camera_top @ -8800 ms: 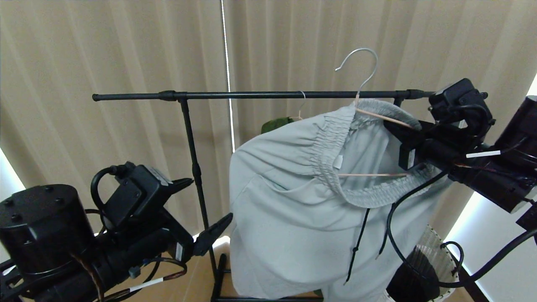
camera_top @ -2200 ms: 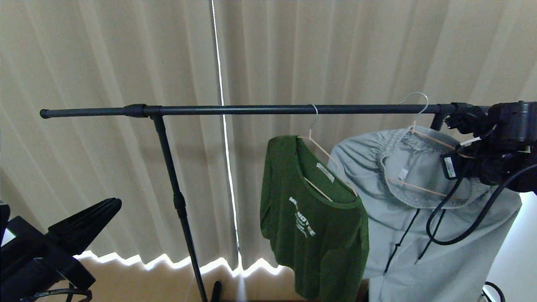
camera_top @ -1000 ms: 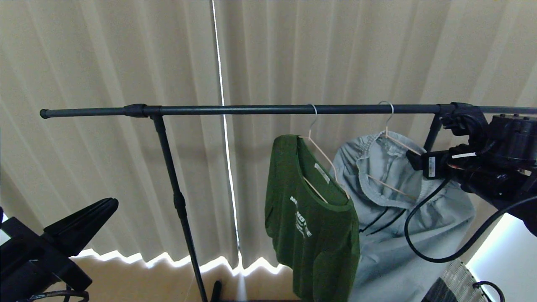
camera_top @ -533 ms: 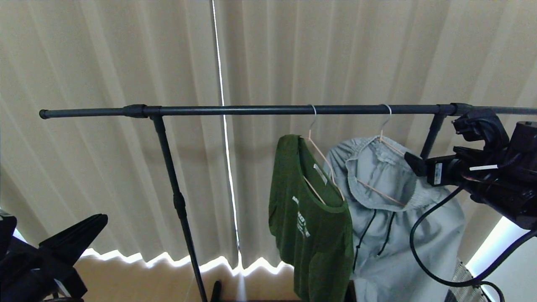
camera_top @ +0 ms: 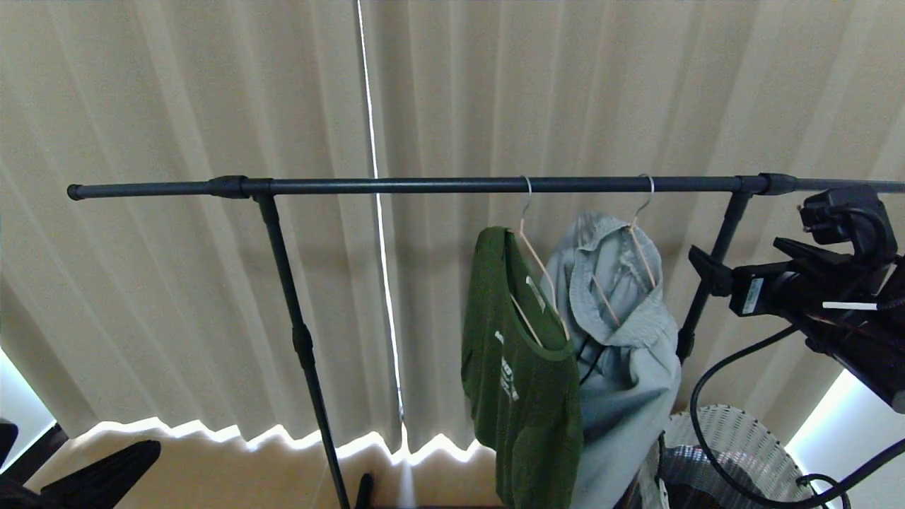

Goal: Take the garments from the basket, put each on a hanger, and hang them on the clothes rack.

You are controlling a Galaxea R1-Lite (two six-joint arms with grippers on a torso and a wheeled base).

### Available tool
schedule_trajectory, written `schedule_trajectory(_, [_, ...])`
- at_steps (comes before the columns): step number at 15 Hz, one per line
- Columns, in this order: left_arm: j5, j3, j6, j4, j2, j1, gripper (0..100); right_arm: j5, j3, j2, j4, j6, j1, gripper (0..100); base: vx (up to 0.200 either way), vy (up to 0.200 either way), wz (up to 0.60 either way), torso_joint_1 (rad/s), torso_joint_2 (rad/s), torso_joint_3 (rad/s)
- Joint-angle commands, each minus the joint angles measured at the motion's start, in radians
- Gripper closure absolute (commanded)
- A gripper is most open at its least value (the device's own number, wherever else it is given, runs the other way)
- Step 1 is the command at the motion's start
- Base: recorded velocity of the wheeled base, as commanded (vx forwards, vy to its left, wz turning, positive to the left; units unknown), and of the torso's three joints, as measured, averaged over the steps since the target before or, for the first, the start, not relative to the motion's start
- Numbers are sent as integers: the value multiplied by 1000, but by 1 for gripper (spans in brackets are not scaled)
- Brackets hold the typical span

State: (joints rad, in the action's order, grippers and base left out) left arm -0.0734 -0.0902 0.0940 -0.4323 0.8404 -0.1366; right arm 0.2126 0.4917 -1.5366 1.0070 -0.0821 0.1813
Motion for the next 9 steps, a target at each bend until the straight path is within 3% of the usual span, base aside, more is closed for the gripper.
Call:
schedule_trajectory(1, [18, -45, -14, 192, -213, 26, 100, -1, -79, 59, 44, 1, 6, 0, 0, 0, 0, 0, 0, 0])
schedule_trajectory(2, [41, -60, -19, 320, -281, 37, 100, -1, -150, 121, 58, -1, 9, 0, 0, 0, 0, 0, 0, 0])
schedule_trajectory(4, [92, -46, -53, 379, -325, 60, 100, -10, -246, 224, 51, -2, 9, 0, 0, 0, 0, 0, 0, 0])
schedule_trajectory(6, [106, -39, -57, 405, -379, 88, 100, -22, -328, 296, 48, -4, 9, 0, 0, 0, 0, 0, 0, 0])
schedule_trajectory(7, [115, -31, -57, 463, -449, 137, 100, -22, -420, 365, 45, -4, 9, 0, 0, 0, 0, 0, 0, 0])
schedule_trajectory(9, [109, -28, -57, 535, -538, 170, 100, -21, -492, 440, 27, -5, 7, 0, 0, 0, 0, 0, 0, 0])
